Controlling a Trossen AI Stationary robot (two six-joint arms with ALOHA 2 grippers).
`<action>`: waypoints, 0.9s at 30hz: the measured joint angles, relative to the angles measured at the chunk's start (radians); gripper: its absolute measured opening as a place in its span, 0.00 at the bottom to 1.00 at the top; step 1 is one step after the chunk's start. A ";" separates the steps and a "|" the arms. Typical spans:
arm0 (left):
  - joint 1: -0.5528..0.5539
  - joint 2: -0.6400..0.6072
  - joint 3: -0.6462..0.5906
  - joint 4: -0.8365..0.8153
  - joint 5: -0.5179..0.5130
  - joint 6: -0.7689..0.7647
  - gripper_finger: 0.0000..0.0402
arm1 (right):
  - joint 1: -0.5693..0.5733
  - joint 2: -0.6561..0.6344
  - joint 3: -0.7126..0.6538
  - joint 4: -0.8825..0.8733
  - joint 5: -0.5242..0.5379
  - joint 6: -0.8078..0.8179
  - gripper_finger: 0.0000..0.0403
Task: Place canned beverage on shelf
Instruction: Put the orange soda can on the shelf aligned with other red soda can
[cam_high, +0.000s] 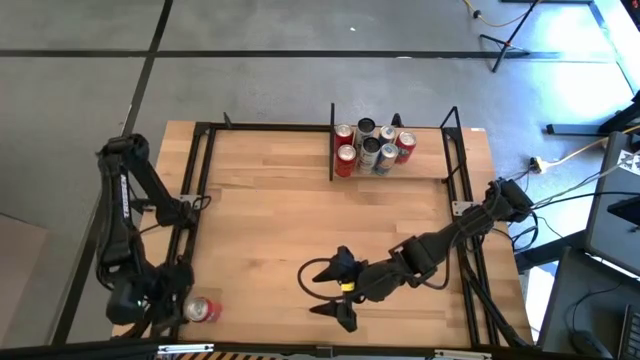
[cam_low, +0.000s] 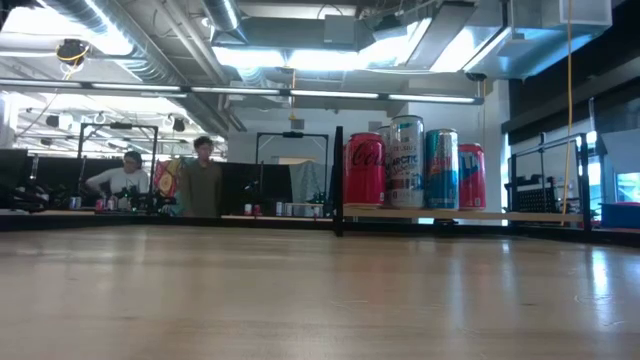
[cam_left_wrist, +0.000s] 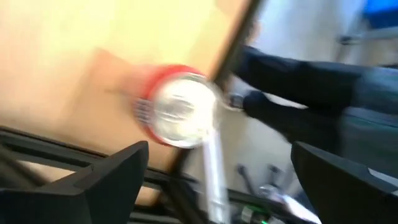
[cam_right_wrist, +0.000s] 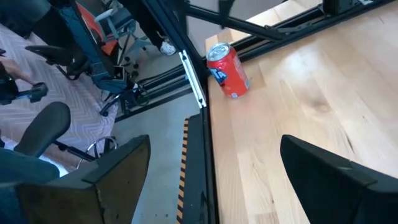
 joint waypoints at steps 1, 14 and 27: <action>-0.007 0.015 0.000 -0.032 -0.004 0.000 0.97 | 0.000 0.000 0.000 -0.004 0.000 0.000 0.86; -0.018 0.198 -0.002 -0.061 -0.017 0.129 0.97 | 0.000 0.000 0.000 -0.099 0.017 -0.004 0.86; -0.011 0.318 -0.002 -0.015 -0.113 0.152 0.96 | 0.000 0.000 0.000 -0.111 0.018 -0.028 0.86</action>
